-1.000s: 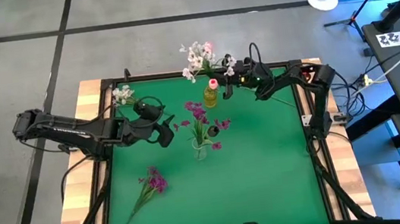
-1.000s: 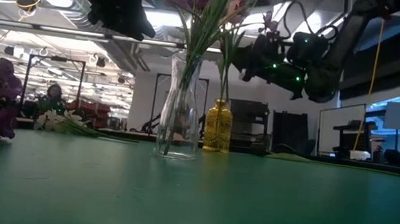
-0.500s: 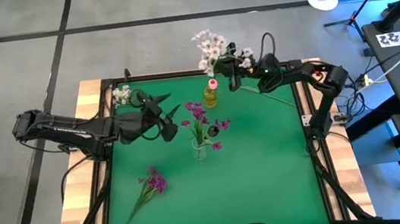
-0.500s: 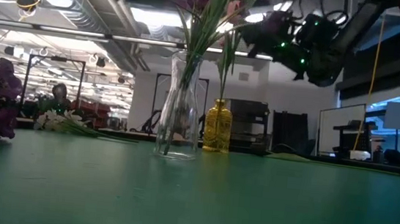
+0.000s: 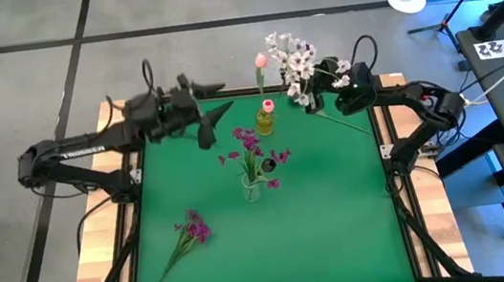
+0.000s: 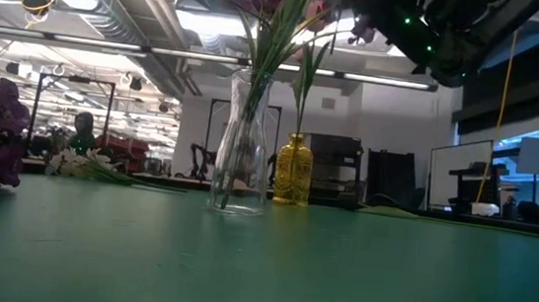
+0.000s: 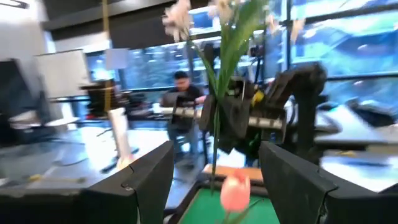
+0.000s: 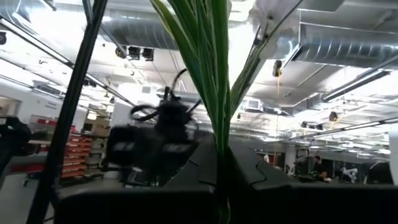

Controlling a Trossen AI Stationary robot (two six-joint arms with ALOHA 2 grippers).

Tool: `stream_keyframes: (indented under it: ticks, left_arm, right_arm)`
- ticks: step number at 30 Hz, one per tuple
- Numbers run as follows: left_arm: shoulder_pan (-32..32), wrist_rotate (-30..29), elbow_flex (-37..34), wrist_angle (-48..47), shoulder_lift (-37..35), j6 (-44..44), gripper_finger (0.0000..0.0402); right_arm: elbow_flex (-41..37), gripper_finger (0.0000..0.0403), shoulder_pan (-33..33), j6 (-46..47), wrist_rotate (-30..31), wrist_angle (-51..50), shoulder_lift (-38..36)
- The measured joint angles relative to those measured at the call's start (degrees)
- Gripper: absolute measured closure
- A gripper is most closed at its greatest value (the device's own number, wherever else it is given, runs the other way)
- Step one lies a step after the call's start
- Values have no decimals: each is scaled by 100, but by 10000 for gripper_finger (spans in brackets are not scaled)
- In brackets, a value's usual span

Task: Sort flowers into vase by color
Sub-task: Put the bottom white flowers into the yellow vase

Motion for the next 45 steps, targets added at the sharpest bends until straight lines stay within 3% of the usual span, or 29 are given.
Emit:
stream_keyframes:
  ticks: [4, 9, 21, 35, 40, 45]
  left_arm:
    - [556, 969, 666, -65, 476, -384, 171]
    - [864, 1485, 1405, -182, 1356, -547, 171]
    - [995, 1955, 2545, -211, 2713, -595, 171]
    - [984, 2240, 2783, -95, 2979, -619, 173]
    - [980, 2235, 2783, -74, 2979, -619, 209]
    - [940, 2251, 2783, -80, 2979, -651, 279]
  right_arm:
    - [0, 395, 4, 15, -17, -154, -27]
    - [0, 395, 4, 15, -12, -478, -27]
    - [-2, 395, 4, 185, -141, -518, -27]
    - [-2, 395, 4, 186, -183, -741, -25]
    - [-2, 395, 80, 195, -181, -786, -25]
    - [-3, 395, 163, 184, -222, -802, -25]
